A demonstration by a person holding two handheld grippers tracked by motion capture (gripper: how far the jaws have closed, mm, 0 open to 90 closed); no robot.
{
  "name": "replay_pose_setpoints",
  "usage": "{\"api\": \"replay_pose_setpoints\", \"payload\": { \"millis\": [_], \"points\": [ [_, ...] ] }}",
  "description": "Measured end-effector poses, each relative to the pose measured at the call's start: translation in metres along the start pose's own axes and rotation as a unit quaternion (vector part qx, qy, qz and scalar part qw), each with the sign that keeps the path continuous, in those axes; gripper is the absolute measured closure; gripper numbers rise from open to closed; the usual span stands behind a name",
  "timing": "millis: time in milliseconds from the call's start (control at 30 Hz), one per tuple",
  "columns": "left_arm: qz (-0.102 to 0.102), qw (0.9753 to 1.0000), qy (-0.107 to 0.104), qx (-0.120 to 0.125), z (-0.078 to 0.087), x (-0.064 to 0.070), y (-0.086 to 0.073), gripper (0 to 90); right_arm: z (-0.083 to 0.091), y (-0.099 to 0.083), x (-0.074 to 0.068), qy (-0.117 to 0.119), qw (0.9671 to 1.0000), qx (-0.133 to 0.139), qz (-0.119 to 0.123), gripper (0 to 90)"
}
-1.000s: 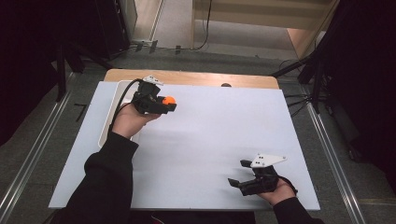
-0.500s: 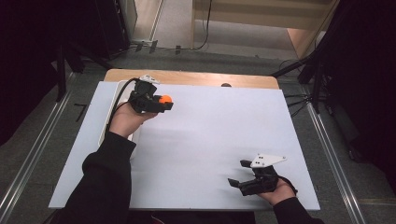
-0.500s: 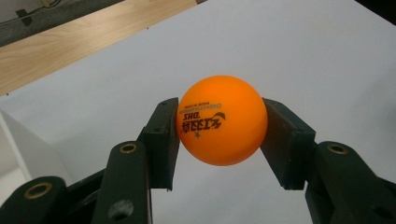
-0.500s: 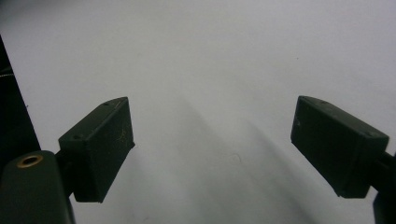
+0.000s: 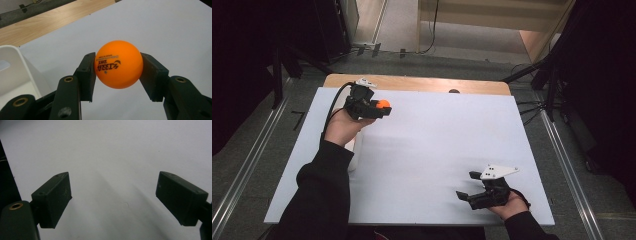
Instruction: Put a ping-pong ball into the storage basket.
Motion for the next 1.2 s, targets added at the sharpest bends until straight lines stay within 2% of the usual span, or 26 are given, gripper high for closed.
{"api": "replay_pose_setpoints", "payload": {
  "millis": [267, 800, 1000, 1200],
  "points": [
    [0.017, 0.9998, 0.011, 0.008, 0.007, -0.010, -0.001, 50.5, 0.000, 0.000, 0.000, 0.000, 1.0000, 0.000, 0.000, 11.6],
    [0.031, 0.9990, 0.027, 0.015, 0.020, -0.029, -0.004, 50.4, 0.000, 0.000, 0.000, 0.001, 1.0000, -0.001, 0.001, 11.7],
    [0.040, 0.9982, 0.041, 0.018, 0.022, -0.038, -0.006, 50.4, 0.000, 0.000, 0.000, 0.000, 1.0000, -0.001, 0.001, 11.7],
    [0.058, 0.9963, 0.059, 0.023, 0.025, -0.048, -0.008, 50.4, 0.000, 0.000, 0.000, -0.001, 1.0000, 0.000, 0.002, 11.6]
  ]
}}
Point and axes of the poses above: each handheld gripper's, and its own axes: z roughly backward along the jaws, y roughly out of its top, x roughly to its right, the point moved 9 cm from there along -z, roughly forward along the jaws, and after that the axes turned 9 degrees about -y, right-handed, at the moved point
